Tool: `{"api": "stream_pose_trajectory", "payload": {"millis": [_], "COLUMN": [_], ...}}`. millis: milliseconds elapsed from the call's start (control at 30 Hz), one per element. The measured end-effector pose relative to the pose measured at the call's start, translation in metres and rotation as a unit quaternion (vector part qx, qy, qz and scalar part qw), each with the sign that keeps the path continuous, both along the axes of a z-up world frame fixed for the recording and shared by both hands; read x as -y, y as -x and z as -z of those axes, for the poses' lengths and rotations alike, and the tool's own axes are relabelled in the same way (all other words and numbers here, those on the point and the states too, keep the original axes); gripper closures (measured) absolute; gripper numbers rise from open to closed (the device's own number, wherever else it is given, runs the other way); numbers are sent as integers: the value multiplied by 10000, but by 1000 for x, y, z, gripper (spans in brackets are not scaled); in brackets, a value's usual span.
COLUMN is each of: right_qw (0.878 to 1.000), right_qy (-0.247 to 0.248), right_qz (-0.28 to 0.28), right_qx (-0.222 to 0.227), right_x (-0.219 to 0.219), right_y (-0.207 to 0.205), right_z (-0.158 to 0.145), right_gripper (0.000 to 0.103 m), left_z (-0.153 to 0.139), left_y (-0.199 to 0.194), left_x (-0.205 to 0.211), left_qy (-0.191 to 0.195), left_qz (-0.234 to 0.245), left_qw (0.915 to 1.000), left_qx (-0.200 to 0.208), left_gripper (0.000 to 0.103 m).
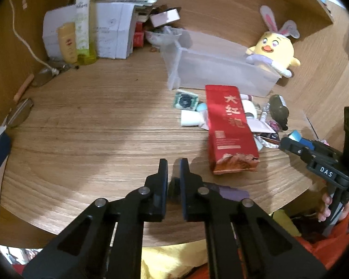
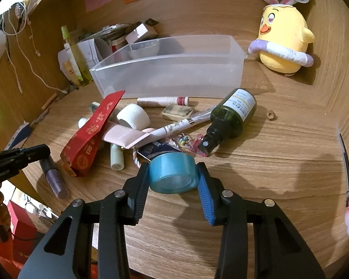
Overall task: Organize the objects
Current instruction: 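Grasp the dark purple-capped bottle with left tool while right tool grasps blue tape, then carry bottle and tape over the clear box with both tools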
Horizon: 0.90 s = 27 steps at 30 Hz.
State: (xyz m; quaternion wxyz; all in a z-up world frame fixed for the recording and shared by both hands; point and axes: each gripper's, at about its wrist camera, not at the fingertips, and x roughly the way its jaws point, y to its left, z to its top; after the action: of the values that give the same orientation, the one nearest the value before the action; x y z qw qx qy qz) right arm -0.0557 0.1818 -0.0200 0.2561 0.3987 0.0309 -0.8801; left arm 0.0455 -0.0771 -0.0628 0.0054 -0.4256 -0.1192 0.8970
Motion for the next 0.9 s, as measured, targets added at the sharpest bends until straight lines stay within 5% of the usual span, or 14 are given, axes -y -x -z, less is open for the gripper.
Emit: {"api": "stream_pose_trajectory", "payload": {"millis": [67,333,733,900], "right_qw": [10000,9999,9993,9994], "right_qy": [9,76,68,66], "right_qz": [-4,93,251,259], "right_qx": [17,-52,-268,-213], "right_x": [-1,-6,-15,-16], "right_y": [1,2,-7,-6], "right_z": [-1,-7,-22,-18], "right_gripper": [66,66,66,66], "left_z": [-2,-8,13,19], "left_y": [-3,-20,-11,-14], "left_x": [4,-11,-50,-64], "left_qy": [-247,-226,13,574], "left_qz": [94,450,817,934], "left_qw": [9996,9987,9964,9940], "left_qx": [25,-21,209,51], "left_gripper": [91,33,12,10]}}
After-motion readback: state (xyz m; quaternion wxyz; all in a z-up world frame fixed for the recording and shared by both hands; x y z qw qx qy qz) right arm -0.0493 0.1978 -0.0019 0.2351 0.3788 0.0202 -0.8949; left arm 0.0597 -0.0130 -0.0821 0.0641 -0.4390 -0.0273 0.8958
